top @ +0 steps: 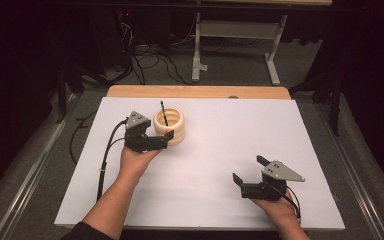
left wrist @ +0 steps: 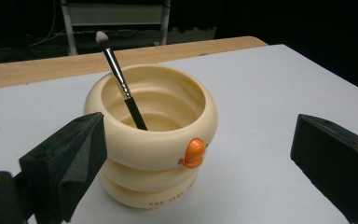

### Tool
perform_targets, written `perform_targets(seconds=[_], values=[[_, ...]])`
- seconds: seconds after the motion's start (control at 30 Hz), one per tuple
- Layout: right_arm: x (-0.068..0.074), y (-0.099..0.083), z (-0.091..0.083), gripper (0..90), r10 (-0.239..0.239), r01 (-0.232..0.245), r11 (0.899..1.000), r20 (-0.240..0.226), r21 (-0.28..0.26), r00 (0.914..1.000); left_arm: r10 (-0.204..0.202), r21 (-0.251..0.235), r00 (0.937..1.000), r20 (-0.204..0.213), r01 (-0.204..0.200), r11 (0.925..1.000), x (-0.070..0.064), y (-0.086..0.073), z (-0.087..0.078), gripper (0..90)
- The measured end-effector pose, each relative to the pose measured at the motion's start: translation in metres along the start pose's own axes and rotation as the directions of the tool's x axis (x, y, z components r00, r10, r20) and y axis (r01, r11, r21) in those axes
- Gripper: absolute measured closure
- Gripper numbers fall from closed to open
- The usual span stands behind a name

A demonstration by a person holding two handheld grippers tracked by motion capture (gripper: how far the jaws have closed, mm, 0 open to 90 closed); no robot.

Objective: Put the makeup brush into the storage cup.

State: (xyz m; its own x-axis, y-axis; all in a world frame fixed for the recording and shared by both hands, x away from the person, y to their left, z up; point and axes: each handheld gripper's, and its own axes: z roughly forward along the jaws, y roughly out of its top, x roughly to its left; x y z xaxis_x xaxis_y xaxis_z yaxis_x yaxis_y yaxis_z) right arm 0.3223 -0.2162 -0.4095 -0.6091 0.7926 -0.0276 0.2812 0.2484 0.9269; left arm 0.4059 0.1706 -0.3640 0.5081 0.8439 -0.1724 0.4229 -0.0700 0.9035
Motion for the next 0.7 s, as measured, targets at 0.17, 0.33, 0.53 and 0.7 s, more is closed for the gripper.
perform_targets(seconds=[0.17,0.33,0.53,0.7], values=[[0.0,0.0,0.0,1.2,-0.002,0.002,1.0,-0.002,-0.003,1.0,0.002,-0.006,0.9999,0.01,-0.002,1.0,-0.001,-0.003,-0.003,3.2],[0.0,0.0,0.0,1.2,0.0,0.0,1.0,0.0,-0.001,1.0,0.0,-0.001,0.9999,0.011,0.0,1.0,0.0,-0.01,-0.011,1.8],[0.0,0.0,-0.001,1.2,-0.003,0.003,1.0,0.002,0.001,1.0,0.009,-0.014,0.9998,0.016,-0.009,0.9999,-0.002,-0.019,-0.023,1.6],[0.002,0.001,-0.001,1.2,-0.001,0.001,1.0,0.001,0.003,1.0,0.016,-0.024,0.9994,0.029,-0.016,0.9996,-0.005,-0.028,-0.036,1.6]])
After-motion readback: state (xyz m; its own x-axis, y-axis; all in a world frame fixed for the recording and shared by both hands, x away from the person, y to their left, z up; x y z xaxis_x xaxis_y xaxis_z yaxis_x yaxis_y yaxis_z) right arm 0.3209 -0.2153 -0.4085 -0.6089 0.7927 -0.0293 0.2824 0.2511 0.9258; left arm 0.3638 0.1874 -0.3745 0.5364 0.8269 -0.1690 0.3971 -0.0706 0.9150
